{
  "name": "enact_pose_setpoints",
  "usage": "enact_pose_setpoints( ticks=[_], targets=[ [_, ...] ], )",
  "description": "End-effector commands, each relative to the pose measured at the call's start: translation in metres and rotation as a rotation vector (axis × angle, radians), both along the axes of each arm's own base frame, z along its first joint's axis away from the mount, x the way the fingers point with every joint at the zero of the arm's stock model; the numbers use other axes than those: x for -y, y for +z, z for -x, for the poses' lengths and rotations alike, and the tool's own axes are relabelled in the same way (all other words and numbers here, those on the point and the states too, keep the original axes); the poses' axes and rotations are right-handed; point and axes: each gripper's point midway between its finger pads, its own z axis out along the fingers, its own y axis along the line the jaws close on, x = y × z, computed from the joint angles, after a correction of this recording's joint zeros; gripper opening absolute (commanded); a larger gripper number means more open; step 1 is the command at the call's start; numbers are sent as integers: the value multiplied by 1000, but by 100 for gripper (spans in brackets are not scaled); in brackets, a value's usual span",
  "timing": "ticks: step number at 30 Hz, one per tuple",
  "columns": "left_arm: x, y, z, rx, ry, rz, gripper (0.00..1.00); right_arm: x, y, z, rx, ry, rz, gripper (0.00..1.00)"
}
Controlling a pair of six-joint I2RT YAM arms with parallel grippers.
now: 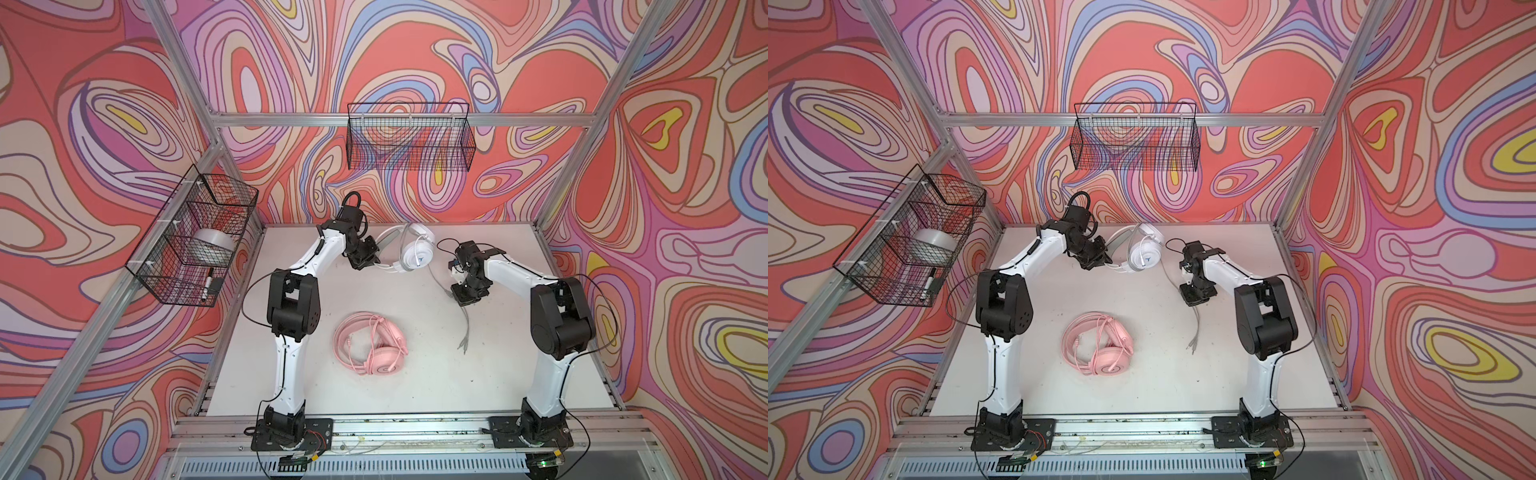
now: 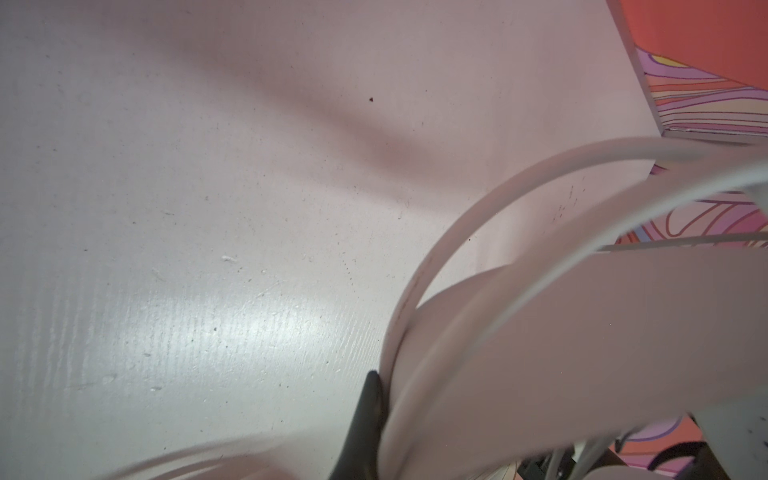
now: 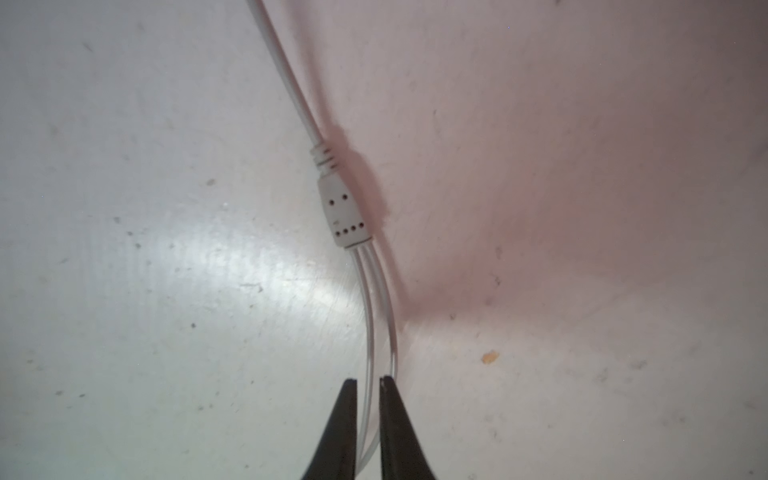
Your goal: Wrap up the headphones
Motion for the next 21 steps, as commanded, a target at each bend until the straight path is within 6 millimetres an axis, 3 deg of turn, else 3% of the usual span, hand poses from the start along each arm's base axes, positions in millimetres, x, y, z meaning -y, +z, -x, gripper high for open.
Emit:
enact_pose_setpoints(
  ticks=[1,5,7,14,17,21],
  targets=[
    [3,11,-7,20,0,33,0,-9,32,6,63,-39,-90,25],
    [4,9,-7,17,1,36,0,-9,41,24,42,-121,-128,36],
    [5,9,-6,18,2,37,0,-8,38,37,13,-192,-149,38],
    [5,9,-5,21,0,40,0,-4,29,88,1,-416,-211,61],
    [5,7,-6,22,0,40,0,-8,16,110,-49,-449,-207,64],
    [6,6,-4,19,-2,35,0,-14,0,125,-75,-499,-212,64]
  ],
)
